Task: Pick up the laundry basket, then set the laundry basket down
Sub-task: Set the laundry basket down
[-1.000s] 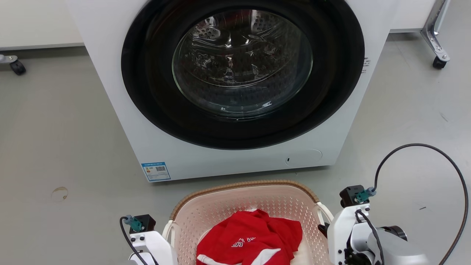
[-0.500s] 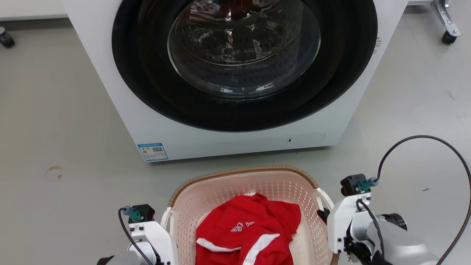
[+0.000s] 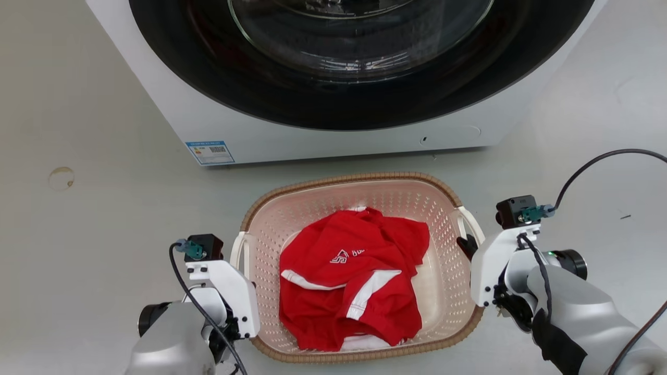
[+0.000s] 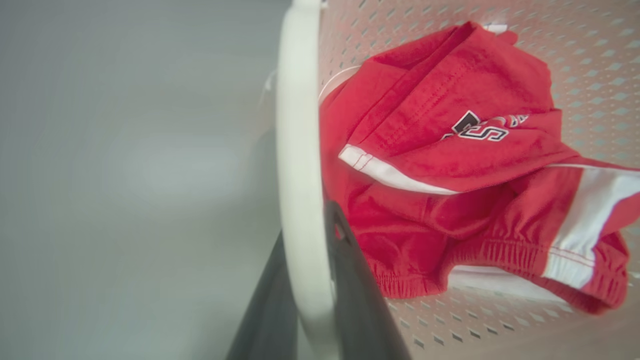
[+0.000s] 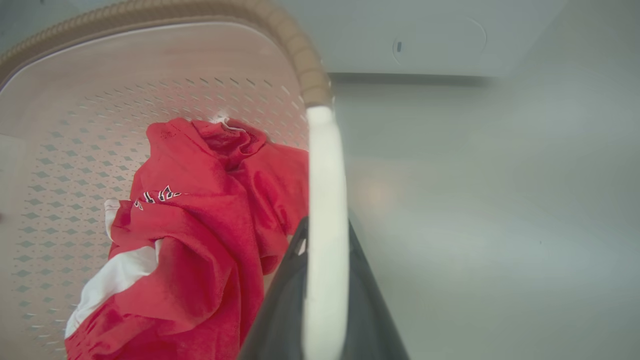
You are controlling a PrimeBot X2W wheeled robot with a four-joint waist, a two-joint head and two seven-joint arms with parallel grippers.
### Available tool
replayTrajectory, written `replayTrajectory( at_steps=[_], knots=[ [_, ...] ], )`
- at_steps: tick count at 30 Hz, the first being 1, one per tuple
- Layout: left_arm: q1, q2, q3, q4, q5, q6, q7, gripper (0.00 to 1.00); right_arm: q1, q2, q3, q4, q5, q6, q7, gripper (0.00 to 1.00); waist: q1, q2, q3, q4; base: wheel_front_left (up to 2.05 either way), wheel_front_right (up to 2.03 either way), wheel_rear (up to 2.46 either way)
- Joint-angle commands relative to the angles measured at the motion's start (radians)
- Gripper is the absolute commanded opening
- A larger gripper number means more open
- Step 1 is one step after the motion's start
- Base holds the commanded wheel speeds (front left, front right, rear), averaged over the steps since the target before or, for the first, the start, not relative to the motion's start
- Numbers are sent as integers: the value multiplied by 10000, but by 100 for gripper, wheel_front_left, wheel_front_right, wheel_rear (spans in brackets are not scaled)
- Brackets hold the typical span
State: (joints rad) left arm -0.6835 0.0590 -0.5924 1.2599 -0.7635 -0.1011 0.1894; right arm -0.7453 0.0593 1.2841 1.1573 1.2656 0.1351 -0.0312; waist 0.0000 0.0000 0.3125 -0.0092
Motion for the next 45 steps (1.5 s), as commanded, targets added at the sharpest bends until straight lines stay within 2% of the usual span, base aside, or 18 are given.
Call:
replayTrajectory(
  at_steps=[1, 13, 26, 45],
  knots=[
    [-285, 1292, 216, 309, 196, 402, -119, 0, -275, -1096, -57, 523, -133, -44, -335, 0, 0, 0, 477, 57, 0, 0, 0],
    [-1395, 1208, 11, 309, 370, 296, -753, 0, -1217, -1096, -162, 796, -108, -44, -1110, 0, 0, 0, 2180, 105, 0, 0, 0],
    [-2377, 1177, 56, 309, 283, 454, -1105, 0, -2136, -1096, -185, 604, -20, -44, -1628, 0, 0, 0, 4039, -32, 0, 0, 0],
    [-3640, 972, -184, 309, 463, 536, -1985, 0, -3174, -1096, -230, 620, -135, -44, -2249, 0, 0, 0, 5769, 280, 0, 0, 0]
  ],
)
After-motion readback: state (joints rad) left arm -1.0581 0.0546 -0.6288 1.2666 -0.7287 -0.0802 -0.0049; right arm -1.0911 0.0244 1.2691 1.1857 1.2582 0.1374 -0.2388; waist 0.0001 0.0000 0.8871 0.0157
